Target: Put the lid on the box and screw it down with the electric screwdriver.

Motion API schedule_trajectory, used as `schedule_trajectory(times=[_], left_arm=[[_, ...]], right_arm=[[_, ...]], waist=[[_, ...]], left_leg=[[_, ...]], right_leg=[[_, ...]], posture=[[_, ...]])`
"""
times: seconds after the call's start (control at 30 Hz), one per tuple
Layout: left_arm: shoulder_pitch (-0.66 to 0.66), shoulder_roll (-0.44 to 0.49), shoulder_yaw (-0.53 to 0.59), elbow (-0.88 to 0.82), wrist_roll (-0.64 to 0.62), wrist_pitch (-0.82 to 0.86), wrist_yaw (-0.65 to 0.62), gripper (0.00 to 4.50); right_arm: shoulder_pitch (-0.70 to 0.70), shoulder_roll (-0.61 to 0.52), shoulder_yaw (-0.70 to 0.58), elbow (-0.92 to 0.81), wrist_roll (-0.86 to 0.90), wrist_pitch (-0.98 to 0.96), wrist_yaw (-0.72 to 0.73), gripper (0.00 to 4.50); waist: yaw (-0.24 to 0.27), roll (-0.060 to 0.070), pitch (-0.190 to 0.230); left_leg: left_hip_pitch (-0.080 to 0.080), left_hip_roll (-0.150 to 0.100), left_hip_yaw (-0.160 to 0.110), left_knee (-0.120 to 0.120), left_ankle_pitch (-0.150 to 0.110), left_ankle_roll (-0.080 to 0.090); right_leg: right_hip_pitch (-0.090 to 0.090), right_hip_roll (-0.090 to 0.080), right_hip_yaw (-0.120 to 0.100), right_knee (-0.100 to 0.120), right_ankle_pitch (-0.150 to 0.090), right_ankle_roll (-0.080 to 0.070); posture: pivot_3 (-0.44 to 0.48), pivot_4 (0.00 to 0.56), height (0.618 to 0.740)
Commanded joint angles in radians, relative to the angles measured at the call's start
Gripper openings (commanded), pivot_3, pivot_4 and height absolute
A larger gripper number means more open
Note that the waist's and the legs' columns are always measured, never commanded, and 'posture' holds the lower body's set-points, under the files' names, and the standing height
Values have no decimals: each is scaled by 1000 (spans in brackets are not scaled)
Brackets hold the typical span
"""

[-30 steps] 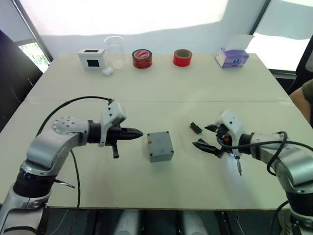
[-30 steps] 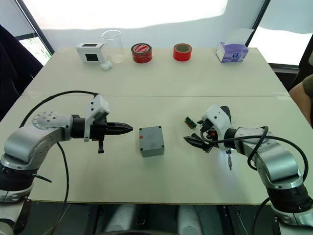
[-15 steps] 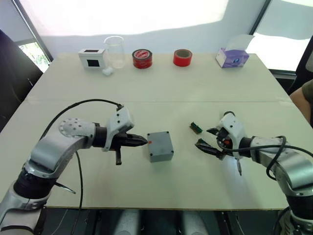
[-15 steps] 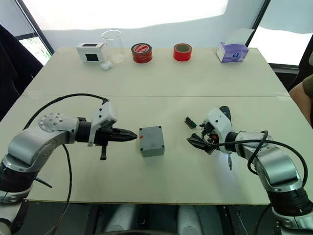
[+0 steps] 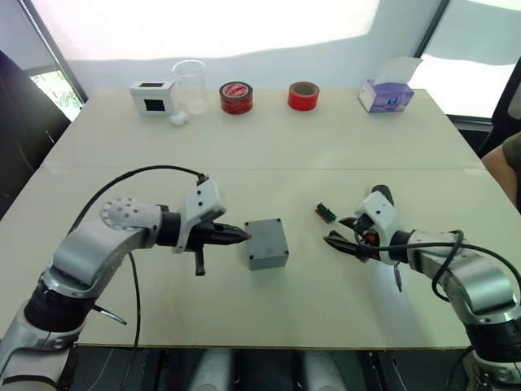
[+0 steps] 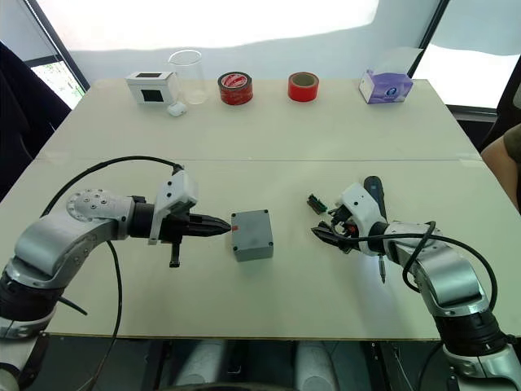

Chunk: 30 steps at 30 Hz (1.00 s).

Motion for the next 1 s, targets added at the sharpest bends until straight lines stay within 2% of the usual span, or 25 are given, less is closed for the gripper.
schedule_trajectory(times=[0.03,0.17,0.5,0.7,1.0], left_arm=[[1,4,1,-13,3,-22,4,0],[2,4,0,-13,3,-23,6,0],[0,11,-1,7,12,-42,3,0],[-2,12,0,24,19,-55,-2,0],[-7,24,24,90,33,-80,-7,0]], right_arm=[[-6,5,-12,-9,-1,-12,-10,1778],[-3,0,-1,-12,-7,-13,-12,41],[-2,-10,-15,-30,0,-2,-11,41],[-39,-7,-71,-67,55,55,-19,41],[-142,10,-53,-140,121,114,-12,41]], waist=[[1,0,0],[0,0,0],[0,0,0],[0,0,0],[-1,0,0]], left_leg=[[0,0,0,0,0,0],[0,0,0,0,0,0],[0,0,0,0,0,0],[0,0,0,0,0,0],[0,0,0,0,0,0]], right_leg=[[0,0,0,0,0,0],[0,0,0,0,0,0],[0,0,0,0,0,0],[0,0,0,0,0,0],[0,1,0,0,0,0]], posture=[[0,150,740],[0,150,740],[0,150,740],[0,150,740],[0,150,740]])
